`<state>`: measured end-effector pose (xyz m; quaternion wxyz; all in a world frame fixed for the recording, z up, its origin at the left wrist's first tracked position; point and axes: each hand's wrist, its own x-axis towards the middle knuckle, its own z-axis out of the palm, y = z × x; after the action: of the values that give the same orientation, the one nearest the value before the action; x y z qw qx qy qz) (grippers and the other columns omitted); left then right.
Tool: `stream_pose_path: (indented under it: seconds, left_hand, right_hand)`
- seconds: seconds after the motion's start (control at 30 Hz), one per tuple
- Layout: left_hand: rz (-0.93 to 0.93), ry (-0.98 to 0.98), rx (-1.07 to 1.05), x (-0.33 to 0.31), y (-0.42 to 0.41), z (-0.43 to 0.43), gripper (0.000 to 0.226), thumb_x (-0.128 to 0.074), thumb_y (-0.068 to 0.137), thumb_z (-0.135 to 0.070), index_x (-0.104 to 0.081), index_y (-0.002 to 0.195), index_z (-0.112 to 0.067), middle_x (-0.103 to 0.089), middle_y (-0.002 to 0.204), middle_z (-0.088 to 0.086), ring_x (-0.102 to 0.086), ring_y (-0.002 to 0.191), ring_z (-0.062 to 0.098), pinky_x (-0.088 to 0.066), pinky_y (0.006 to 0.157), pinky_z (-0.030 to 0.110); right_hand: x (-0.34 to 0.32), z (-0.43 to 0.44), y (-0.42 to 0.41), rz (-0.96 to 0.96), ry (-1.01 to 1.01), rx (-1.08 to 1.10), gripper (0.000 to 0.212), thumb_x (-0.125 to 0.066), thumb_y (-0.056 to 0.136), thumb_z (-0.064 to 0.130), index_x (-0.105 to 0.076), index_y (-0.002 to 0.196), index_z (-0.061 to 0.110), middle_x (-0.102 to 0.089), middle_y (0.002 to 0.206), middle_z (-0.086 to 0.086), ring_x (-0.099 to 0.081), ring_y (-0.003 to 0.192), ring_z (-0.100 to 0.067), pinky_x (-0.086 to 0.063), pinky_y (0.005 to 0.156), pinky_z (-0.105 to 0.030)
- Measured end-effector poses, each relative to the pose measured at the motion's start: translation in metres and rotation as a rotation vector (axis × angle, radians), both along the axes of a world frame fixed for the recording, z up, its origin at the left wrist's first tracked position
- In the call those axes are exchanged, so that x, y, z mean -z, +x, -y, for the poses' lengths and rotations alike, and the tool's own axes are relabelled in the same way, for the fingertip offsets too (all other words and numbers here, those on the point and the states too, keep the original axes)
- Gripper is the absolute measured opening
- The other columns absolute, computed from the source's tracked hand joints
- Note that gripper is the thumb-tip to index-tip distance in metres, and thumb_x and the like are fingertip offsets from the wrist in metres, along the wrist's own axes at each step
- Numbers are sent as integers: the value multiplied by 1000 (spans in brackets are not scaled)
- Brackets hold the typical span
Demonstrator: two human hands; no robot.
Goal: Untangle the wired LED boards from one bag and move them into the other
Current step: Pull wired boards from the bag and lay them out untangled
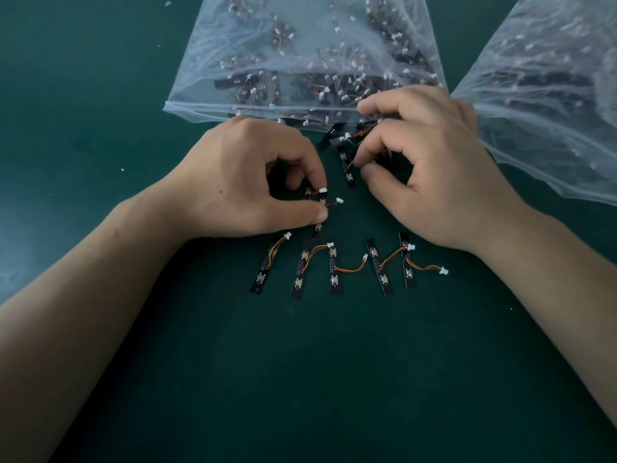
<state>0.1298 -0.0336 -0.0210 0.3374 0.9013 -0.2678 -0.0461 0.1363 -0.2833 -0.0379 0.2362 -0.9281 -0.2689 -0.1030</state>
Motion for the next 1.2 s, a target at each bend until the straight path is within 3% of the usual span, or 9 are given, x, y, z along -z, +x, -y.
stream_pose_path:
  seconds: [0.2, 0.33, 0.5, 0.67, 0.73, 0.9, 1.0, 1.07, 1.2]
  left_hand:
    - [0, 0, -4, 1, 0, 0, 27, -78, 71, -54, -76, 90, -35, -65, 79, -12, -63, 77, 15, -47, 67, 33]
    - [-5, -4, -8, 2, 0, 0, 24, -80, 72, -50, -76, 89, -34, -65, 79, -12, -63, 77, 16, -47, 67, 32]
    - [-6, -3, -5, 1, 0, 0, 23, -81, 73, -49, -76, 89, -34, -65, 79, -11, -63, 77, 17, -51, 69, 38]
    - [-14, -4, -10, 1, 0, 0, 24, -80, 72, -51, -76, 90, -34, -65, 79, -11, -63, 77, 15, -50, 68, 35]
    - [-12, -3, -9, 1, 0, 0, 25, -78, 72, -52, -76, 90, -34, -65, 79, -11, -63, 76, 16, -50, 68, 37]
    - [-9, -4, -10, 0, 0, 1, 28, -75, 71, -57, -75, 90, -36, -64, 78, -13, -62, 74, 17, -51, 66, 37]
    - [-10, -1, -12, 0, 0, 1, 28, -75, 71, -57, -75, 89, -36, -64, 79, -13, -62, 74, 17, -50, 66, 37]
    - [-9, -1, -10, 0, -1, 1, 26, -75, 71, -55, -75, 90, -36, -64, 78, -13, -62, 74, 18, -50, 66, 36]
    - [-5, 0, 0, -1, -2, 2, 22, -76, 72, -47, -76, 90, -35, -64, 78, -12, -61, 73, 18, -49, 66, 35]
  right_hand:
    - [-1, 0, 0, -6, 67, -12, 5, -64, 95, 20, -68, 96, 22, -60, 138, 8, -45, 137, -14, -22, 109, -30]
    - [-3, 4, 2, 0, 269, -24, 5, -62, 96, 13, -66, 95, 16, -65, 130, 3, -53, 131, -9, -35, 114, -44]
    - [-3, 4, 4, -33, 535, -12, 10, -52, 102, 4, -56, 104, 13, -71, 115, -5, -65, 111, -6, -45, 93, -21]
    - [-3, 4, 4, -18, 651, -11, 8, -47, 106, 4, -50, 108, 11, -70, 95, -13, -67, 86, -8, -46, 75, -24]
    - [-2, 4, 4, 15, 632, 29, 8, -48, 106, 5, -51, 108, 12, -68, 91, -9, -68, 87, -15, -50, 75, -31]
    - [-4, 4, 4, 114, 457, 157, 22, -51, 96, -4, -62, 110, 9, -68, 106, -1, -65, 104, -11, -43, 91, -20]
    - [-3, 6, 3, 186, 291, 178, 30, -54, 86, -7, -71, 103, 9, -63, 122, -1, -58, 121, -24, -42, 108, -41]
    - [-4, 4, 0, 149, 211, 116, 23, -60, 88, 2, -76, 101, 14, -61, 133, -3, -52, 130, -25, -38, 112, -51]
    - [-3, -1, -4, 73, -2, 20, 11, -70, 93, 24, -79, 100, 22, -53, 150, 0, -38, 146, -23, -20, 115, -37]
